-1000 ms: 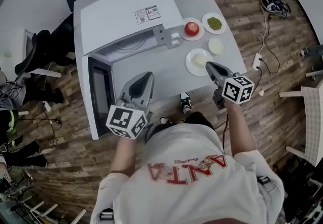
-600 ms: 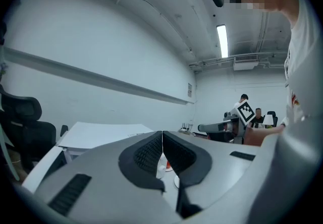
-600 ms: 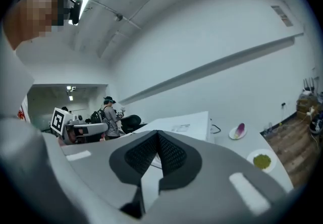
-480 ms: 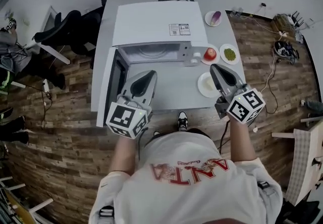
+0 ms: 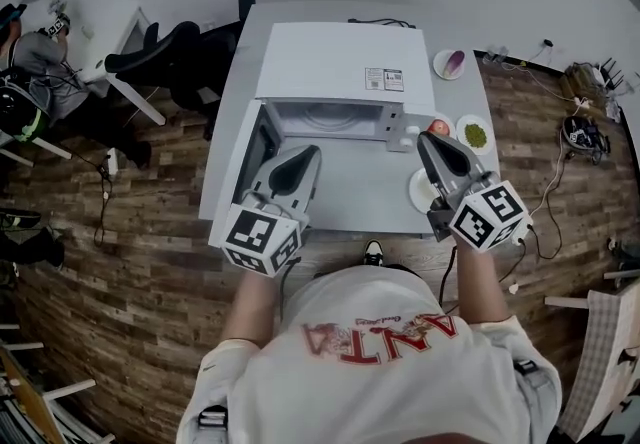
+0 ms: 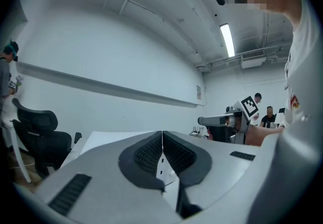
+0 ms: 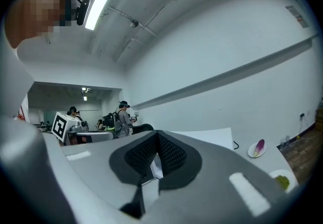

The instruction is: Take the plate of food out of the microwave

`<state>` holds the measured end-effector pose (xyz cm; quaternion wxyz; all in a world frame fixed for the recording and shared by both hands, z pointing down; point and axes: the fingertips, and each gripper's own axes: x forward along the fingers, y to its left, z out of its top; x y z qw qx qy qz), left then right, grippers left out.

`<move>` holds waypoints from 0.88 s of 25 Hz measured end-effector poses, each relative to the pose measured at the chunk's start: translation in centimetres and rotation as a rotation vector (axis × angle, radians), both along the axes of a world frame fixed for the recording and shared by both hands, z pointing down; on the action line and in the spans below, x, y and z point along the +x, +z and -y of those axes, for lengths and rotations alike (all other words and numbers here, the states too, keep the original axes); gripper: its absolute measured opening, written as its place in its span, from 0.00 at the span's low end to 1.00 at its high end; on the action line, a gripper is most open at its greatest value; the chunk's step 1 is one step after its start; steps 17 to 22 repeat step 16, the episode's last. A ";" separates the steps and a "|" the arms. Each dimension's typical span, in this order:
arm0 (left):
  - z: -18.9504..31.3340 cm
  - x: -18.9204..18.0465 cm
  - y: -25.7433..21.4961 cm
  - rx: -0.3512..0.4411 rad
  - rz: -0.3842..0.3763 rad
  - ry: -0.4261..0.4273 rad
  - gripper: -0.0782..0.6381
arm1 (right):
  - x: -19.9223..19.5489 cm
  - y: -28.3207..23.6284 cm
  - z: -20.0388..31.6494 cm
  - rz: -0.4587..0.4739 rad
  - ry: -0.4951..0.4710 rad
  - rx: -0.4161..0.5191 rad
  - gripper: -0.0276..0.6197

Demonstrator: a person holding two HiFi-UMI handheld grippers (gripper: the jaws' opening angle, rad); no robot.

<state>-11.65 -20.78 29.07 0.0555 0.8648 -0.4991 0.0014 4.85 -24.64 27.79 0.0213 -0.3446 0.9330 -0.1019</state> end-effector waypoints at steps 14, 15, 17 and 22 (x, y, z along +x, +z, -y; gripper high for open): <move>0.5 1.4 0.1 -0.008 0.008 0.049 0.12 | 0.1 0.4 -0.1 0.032 0.002 -0.023 0.05; 0.5 1.3 0.1 -0.008 0.009 0.049 0.12 | 0.0 0.4 -0.1 0.032 0.002 -0.024 0.05; 0.5 1.2 0.0 -0.008 0.009 0.049 0.12 | 0.0 0.5 0.0 0.031 0.002 -0.024 0.05; 0.5 1.2 0.0 -0.008 0.009 0.049 0.12 | 0.0 0.5 0.0 0.031 0.002 -0.024 0.05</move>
